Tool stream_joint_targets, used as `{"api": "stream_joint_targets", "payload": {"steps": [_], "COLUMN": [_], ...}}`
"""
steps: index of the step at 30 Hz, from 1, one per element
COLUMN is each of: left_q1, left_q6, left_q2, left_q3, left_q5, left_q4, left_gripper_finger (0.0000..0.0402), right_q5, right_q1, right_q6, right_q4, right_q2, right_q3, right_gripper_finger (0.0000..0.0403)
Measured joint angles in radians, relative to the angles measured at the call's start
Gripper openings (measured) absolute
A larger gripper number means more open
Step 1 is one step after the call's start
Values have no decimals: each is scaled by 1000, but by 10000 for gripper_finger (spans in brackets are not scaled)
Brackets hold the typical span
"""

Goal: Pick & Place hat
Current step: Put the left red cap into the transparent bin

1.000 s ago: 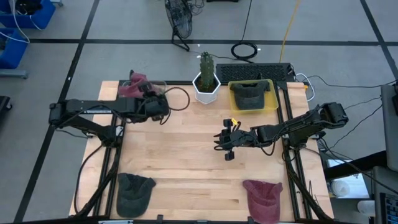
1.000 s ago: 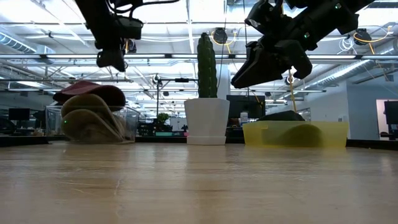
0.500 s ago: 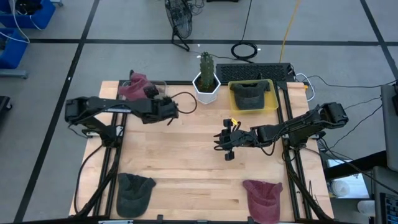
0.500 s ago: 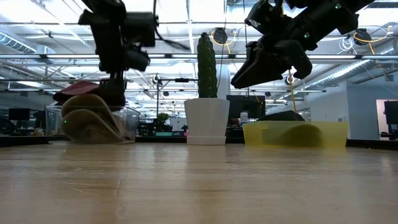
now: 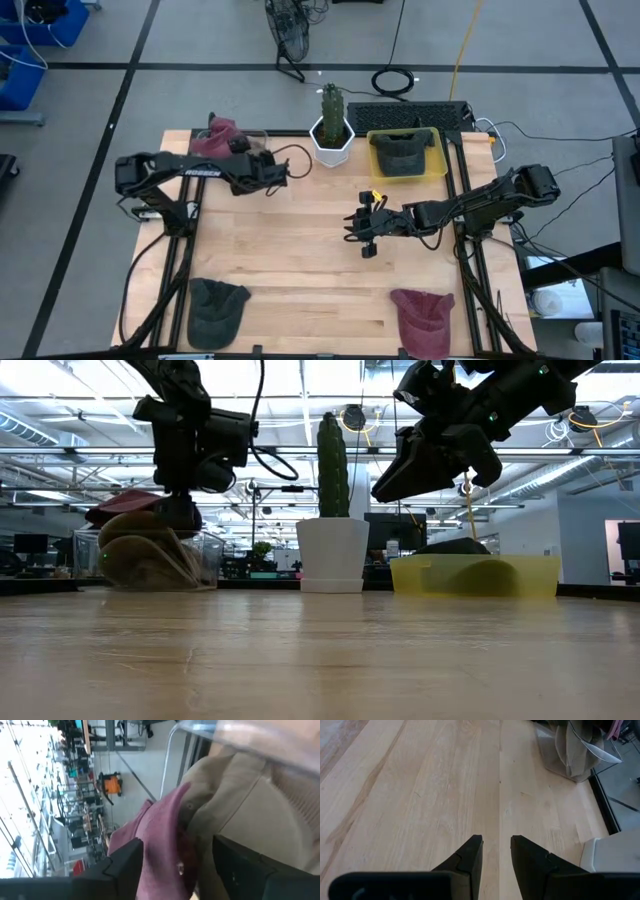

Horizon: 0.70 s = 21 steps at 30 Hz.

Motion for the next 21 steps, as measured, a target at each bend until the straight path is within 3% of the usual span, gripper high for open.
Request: {"api": "stream_joint_targets", "payload": {"steps": [9,21], "left_q1": [65,35], "left_q6": [-1,-2], "left_q2": [0,-1], "left_q3": [0,1], "left_q5": [-2,-56], "left_q4": [-31,-93], "left_gripper_finger": [187,15], "right_q5": [0,0], "right_q1": [0,0], "right_q6": [0,0], "right_q4": [0,0], "right_q2": [0,0], "right_q3": [0,0], "right_gripper_finger": [89,89]}}
